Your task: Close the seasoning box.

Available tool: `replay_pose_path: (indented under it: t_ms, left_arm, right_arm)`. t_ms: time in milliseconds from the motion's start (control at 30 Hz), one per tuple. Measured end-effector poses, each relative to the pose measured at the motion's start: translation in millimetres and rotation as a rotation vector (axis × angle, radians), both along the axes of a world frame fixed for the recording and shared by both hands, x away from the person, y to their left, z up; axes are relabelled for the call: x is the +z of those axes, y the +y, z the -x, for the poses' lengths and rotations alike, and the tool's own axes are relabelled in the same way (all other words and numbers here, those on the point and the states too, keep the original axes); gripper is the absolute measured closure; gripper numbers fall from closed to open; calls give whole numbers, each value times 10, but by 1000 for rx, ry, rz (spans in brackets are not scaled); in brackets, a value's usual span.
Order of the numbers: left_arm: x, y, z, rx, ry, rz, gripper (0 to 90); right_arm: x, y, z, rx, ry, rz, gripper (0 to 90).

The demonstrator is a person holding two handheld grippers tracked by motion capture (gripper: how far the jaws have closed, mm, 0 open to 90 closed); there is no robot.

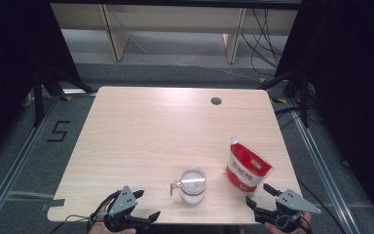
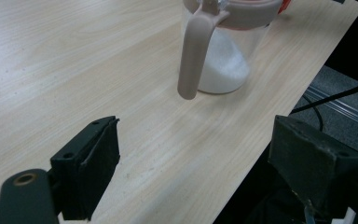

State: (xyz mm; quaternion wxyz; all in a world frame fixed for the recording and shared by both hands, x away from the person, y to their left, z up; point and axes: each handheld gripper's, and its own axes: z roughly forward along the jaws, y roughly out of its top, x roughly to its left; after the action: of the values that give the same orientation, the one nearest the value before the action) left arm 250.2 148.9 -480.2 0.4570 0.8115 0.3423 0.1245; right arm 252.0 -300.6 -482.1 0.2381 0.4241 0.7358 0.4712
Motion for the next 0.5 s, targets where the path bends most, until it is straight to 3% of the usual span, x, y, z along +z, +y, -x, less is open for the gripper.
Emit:
replay_pose_path:
  t_ms: [300,400,433,467,500]
  left_arm:
    - [-65,38,22,12,10,4,158]
    - [-84,53,12,-6,6,-36,158]
    - [-91,34,21,5,14,-11,158]
    - [-90,48,12,1,9,-35,158]
    - [-95,32,19,9,15,-12,158]
  right_arm:
    - [-12,10,-8,14,10,-15,217]
    - [-13,8,-4,9,11,-3,217]
    - [-15,7,-7,13,6,2,217]
    - [-15,15,1,8,19,-3,217]
    - [-17,18,2,8,22,-3,217]
